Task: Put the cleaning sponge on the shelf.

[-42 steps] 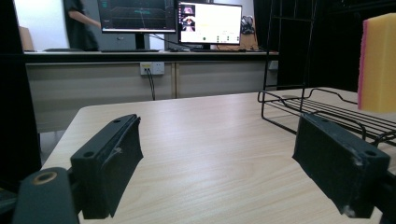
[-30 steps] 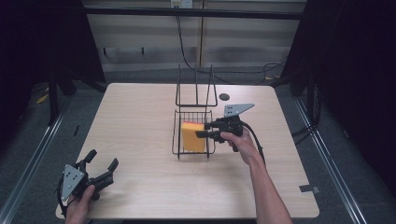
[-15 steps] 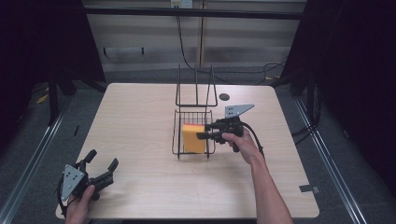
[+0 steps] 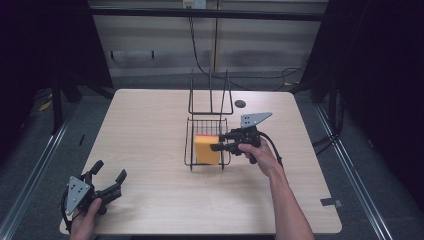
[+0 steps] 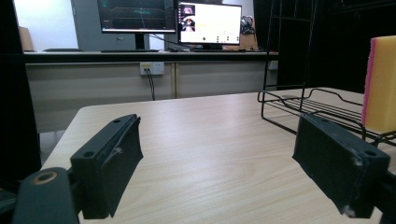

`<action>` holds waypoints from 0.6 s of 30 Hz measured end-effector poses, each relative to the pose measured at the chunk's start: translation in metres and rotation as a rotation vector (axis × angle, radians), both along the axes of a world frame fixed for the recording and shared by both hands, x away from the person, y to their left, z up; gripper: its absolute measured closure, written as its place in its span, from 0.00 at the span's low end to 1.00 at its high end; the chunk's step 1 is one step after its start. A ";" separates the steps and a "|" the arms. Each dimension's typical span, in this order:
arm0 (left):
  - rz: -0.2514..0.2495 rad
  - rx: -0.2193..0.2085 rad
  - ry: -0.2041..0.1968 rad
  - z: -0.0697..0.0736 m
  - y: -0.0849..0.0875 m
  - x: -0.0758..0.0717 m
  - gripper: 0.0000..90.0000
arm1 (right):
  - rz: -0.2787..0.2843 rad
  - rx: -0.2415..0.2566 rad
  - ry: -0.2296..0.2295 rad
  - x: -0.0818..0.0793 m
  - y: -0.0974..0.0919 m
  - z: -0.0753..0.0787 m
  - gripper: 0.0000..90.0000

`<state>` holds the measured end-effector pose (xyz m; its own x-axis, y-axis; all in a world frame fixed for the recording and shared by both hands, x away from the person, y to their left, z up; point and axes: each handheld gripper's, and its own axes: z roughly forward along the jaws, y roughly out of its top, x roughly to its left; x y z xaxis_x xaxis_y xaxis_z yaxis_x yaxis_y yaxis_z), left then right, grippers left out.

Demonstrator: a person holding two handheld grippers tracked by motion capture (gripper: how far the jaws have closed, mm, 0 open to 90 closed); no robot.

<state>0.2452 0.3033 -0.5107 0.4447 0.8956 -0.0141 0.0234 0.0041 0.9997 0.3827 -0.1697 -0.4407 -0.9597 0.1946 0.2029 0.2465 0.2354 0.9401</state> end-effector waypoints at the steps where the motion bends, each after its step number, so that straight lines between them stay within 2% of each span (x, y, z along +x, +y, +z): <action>1: 0.000 0.000 0.000 0.000 0.000 0.000 0.17 | -0.002 -0.003 -0.002 0.000 0.000 0.000 0.68; 6: 0.000 0.000 0.000 0.000 0.000 0.000 0.16 | -0.010 -0.013 -0.016 -0.001 0.001 0.001 0.67; 9: 0.000 0.000 0.000 0.000 0.000 0.000 0.16 | -0.021 -0.021 -0.003 0.000 0.001 0.001 0.65; 14: 0.000 0.000 0.000 0.000 0.000 0.000 0.16 | -0.031 -0.025 -0.023 0.001 0.000 0.002 0.67; 18: 0.000 0.000 0.000 0.000 0.000 0.000 0.16 | -0.069 -0.019 -0.034 0.005 -0.001 0.000 0.68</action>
<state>0.2452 0.3032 -0.5107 0.4443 0.8958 -0.0145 0.0235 0.0045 0.9997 0.3877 -0.1710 -0.4411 -0.9502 0.2641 0.1658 0.2304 0.2365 0.9439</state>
